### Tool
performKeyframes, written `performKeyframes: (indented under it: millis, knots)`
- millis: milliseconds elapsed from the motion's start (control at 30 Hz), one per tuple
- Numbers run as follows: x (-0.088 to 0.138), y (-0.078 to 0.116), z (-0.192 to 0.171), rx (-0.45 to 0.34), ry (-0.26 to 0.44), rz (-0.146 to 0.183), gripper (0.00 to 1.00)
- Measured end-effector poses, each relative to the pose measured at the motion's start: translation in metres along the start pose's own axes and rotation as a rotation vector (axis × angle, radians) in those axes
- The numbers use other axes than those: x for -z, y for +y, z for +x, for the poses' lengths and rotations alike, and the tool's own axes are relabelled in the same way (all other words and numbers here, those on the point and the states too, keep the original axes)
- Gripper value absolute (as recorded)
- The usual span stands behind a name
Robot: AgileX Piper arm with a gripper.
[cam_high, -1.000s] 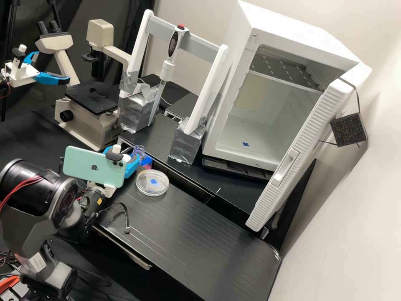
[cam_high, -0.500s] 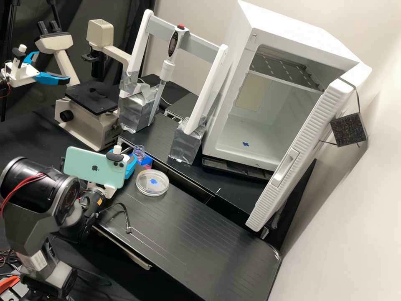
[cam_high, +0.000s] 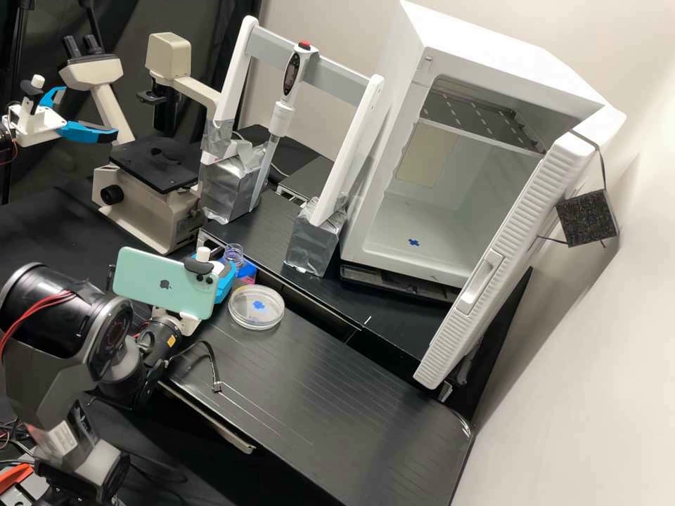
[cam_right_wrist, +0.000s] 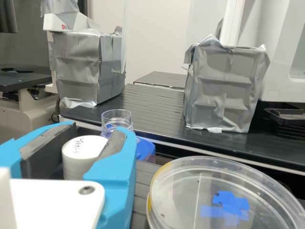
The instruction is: Close the bottle
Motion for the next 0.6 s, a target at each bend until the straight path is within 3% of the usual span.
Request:
performKeyframes:
  millis: [167,400,600]
  knots:
    - [0.001,0.003,-0.001,-0.015,0.006,0.0,0.0]
    - [0.013,0.014,-0.006,-0.075,0.073,0.009,0.0]
    - [0.032,0.023,0.009,-0.116,0.131,0.011,0.0]
